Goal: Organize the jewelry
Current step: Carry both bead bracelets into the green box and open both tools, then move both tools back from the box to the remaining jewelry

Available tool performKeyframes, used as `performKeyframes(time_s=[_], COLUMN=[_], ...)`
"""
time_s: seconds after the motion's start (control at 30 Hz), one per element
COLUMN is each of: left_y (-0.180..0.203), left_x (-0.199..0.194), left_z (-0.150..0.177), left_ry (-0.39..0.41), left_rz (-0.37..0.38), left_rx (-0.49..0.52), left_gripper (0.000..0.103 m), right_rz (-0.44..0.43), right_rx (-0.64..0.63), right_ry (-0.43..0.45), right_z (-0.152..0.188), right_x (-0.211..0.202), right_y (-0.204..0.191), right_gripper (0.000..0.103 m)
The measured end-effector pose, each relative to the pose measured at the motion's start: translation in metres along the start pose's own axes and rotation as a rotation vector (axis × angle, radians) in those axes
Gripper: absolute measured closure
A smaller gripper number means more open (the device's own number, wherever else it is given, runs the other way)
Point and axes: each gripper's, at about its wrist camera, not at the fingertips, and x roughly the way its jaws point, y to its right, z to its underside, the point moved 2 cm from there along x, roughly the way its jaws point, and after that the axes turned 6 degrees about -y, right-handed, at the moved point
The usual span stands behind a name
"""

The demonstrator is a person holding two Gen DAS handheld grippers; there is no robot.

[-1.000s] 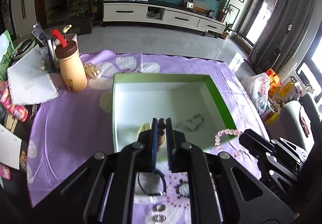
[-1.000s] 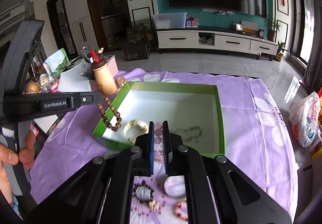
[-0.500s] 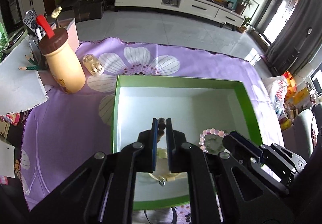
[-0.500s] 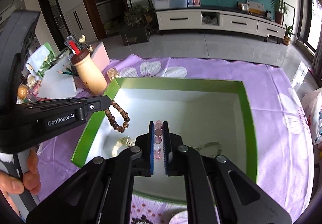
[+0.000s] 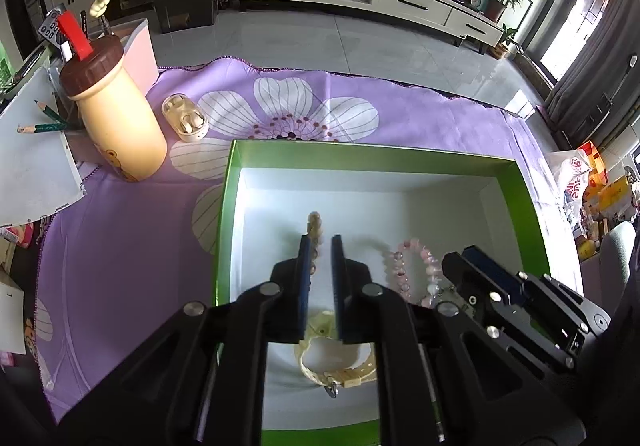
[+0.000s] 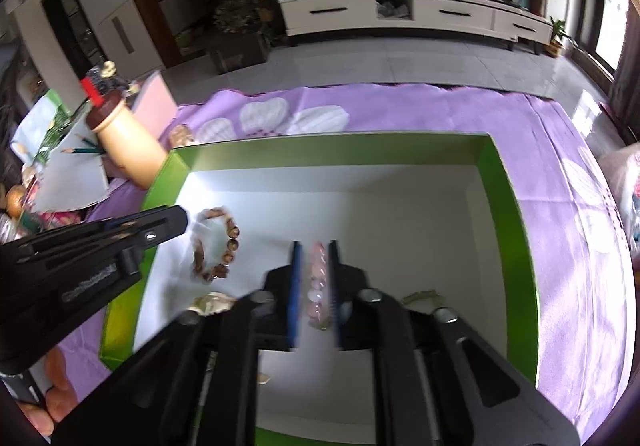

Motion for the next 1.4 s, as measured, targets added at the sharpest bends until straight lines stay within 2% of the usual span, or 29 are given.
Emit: performKeyframes(time_s=[0.07,0.23,0.3,0.4,0.53,0.6,0.73,0.8,1.0,1.2,1.4], left_y=[0.001,0.001,0.001,-0.002,-0.009,-0.014,-0.021,-0.025,-0.037,-0.043,-0.020], left_x=[-0.002,-0.012,-0.019,-0.034,-0.063,-0.074,-0.090,-0.092,-0.086,-0.079,-0.072], left_z=[0.001,0.008,0.014,0.025,0.048,0.062,0.101,0.121,0.183,0.229,0.267], left_ry=[0.007,0.022,0.029,0.048,0.087,0.093,0.100,0.089,0.018,-0.025,-0.038], left_rz=[-0.003,0.009,0.016,0.025,0.048,0.059,0.036,0.022,0.049,0.063,0.072], left_rx=[0.006,0.014,0.021,0.026,0.014,0.005,0.026,0.035,0.039,0.056,0.141], left_gripper=[0.077,0.071,0.067,0.058,0.054,0.049,0.041,0.039,0.038,0.038,0.037], right_rz=[0.004,-0.015,-0.020,-0.044,-0.074,-0.082,-0.089,-0.081,-0.035,-0.050,-0.104], right_rx=[0.009,0.014,0.010,0.009,-0.002,-0.008,-0.044,-0.062,-0.128,-0.124,-0.126], right_ry=[0.003,0.029,0.047,0.067,0.089,0.099,0.104,0.102,0.064,0.035,0.016], right_z=[0.002,0.013,0.020,0.036,0.061,0.074,0.110,0.124,0.178,0.222,0.244], right_x=[-0.003,-0.020,-0.029,-0.046,-0.067,-0.078,-0.101,-0.108,-0.120,-0.118,-0.110], right_y=[0.005,0.014,0.015,0.015,0.013,0.014,0.014,0.014,0.013,0.015,0.010], right_gripper=[0.085,0.083,0.076,0.072,0.072,0.066,0.064,0.064,0.062,0.062,0.062])
